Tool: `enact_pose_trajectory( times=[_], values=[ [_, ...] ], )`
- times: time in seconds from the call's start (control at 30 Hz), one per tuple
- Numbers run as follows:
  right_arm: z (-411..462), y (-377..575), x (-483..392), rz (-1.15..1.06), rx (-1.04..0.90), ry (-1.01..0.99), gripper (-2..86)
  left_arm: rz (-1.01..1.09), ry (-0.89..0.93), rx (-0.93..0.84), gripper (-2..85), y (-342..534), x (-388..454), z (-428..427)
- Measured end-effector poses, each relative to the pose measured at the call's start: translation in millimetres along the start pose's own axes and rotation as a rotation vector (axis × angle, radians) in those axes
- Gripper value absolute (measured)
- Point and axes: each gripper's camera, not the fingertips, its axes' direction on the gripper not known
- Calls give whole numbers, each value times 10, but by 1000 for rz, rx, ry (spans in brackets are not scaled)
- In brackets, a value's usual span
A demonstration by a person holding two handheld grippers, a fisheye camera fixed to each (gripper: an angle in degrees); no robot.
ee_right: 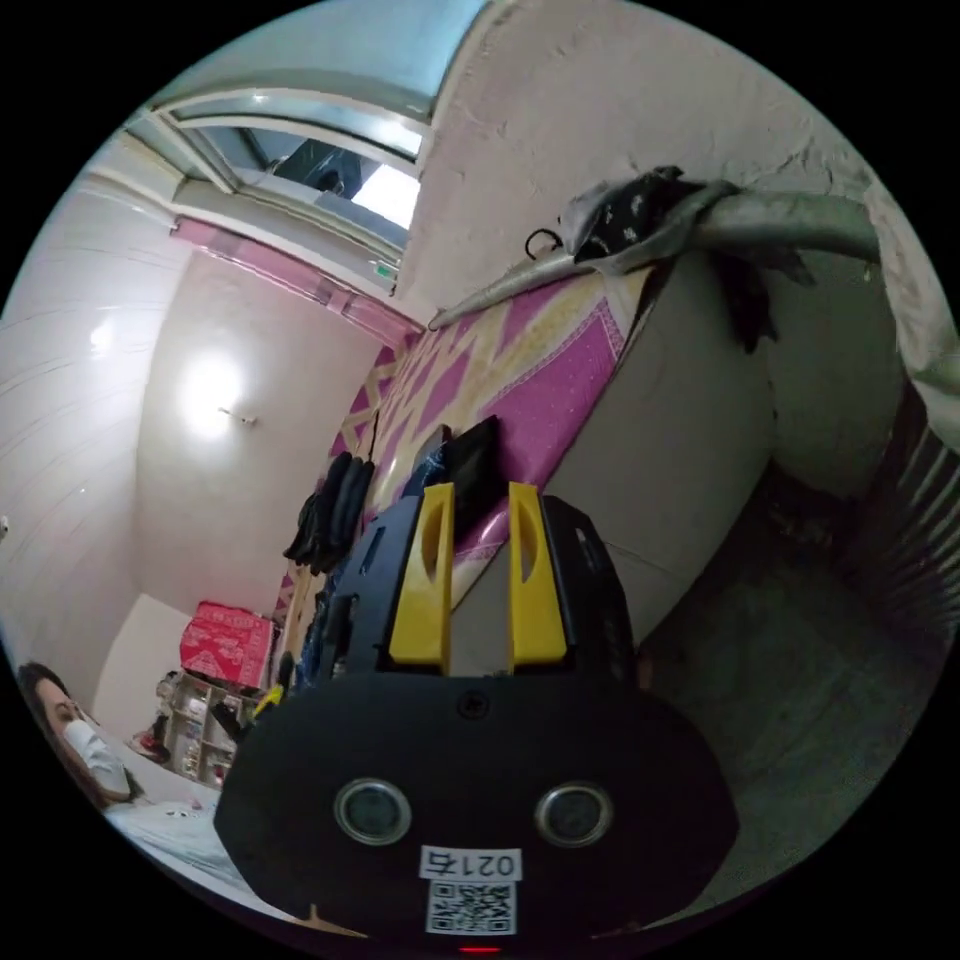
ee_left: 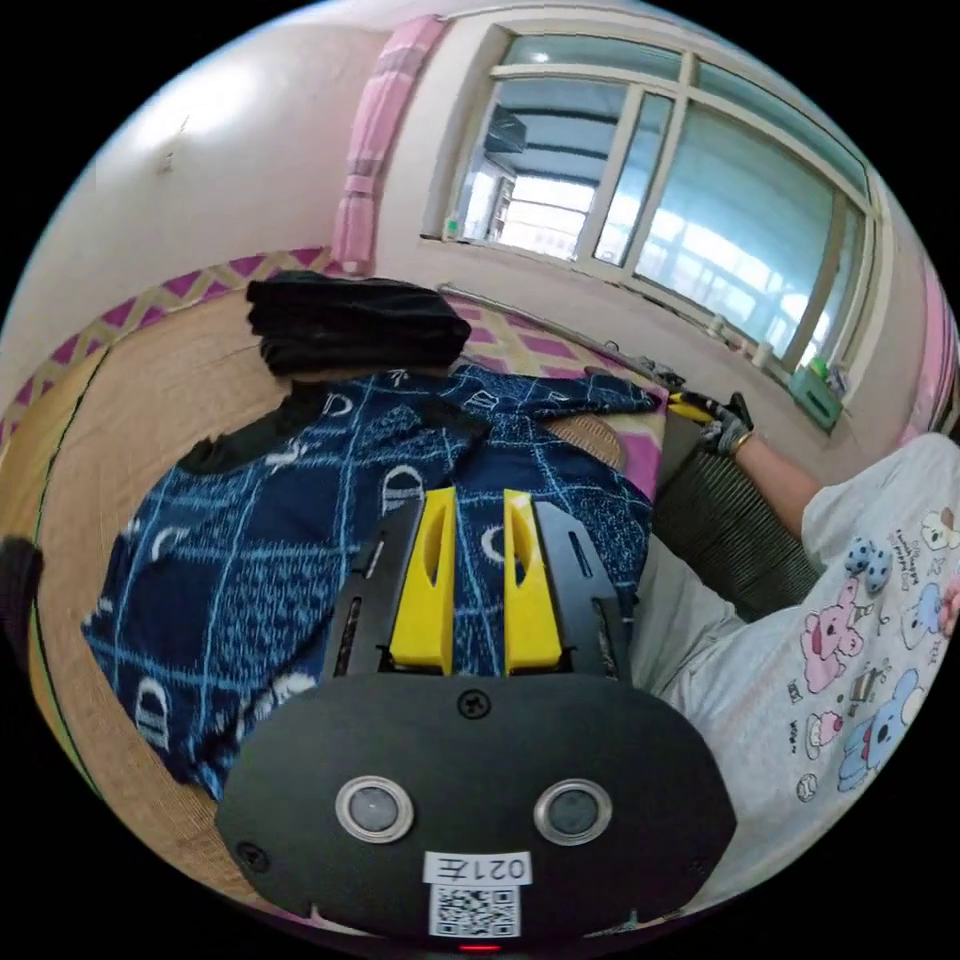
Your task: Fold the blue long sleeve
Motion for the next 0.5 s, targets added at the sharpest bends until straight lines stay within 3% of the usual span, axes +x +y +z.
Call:
enact_pose_trajectory(
  times=[0.13, 0.37, 0.5],
  values=[
    [69, 163, -519, -171, -50, 45, 74, 138, -89, -105, 82, -453, 122, 484],
    [423, 569, -1181, -351, -185, -81, 66, 239, -206, -283, 72, -800, -3, 857],
    [594, 766, -1382, -385, -243, -142, 61, 82, -164, -148, 7, -790, -365, 295]
  ],
)
